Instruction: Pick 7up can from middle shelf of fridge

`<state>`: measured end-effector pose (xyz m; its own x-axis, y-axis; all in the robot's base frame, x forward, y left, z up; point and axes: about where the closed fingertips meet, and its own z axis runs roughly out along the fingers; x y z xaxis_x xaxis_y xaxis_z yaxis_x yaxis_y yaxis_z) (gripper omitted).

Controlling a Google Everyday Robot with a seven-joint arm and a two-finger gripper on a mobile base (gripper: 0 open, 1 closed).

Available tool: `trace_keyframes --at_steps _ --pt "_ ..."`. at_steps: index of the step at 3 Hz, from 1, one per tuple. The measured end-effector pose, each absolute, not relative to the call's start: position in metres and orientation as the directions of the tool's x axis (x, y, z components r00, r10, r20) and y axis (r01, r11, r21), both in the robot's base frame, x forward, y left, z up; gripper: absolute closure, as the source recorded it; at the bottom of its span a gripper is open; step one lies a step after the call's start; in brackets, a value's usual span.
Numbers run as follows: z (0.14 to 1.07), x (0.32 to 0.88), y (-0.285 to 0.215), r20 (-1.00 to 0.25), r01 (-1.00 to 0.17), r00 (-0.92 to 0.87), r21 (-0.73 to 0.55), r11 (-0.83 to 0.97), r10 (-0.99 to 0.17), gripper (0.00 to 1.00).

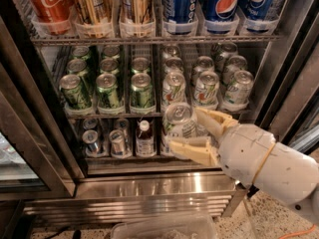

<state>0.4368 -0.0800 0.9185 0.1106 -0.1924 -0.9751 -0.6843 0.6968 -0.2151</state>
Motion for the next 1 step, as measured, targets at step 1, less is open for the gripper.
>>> trace_keyframes --at_steps 1 --pt "0.9081 0.4247 -0.0685 -0.973 -0.733 0.094 -0.212 0.647 -0.212 1.0"
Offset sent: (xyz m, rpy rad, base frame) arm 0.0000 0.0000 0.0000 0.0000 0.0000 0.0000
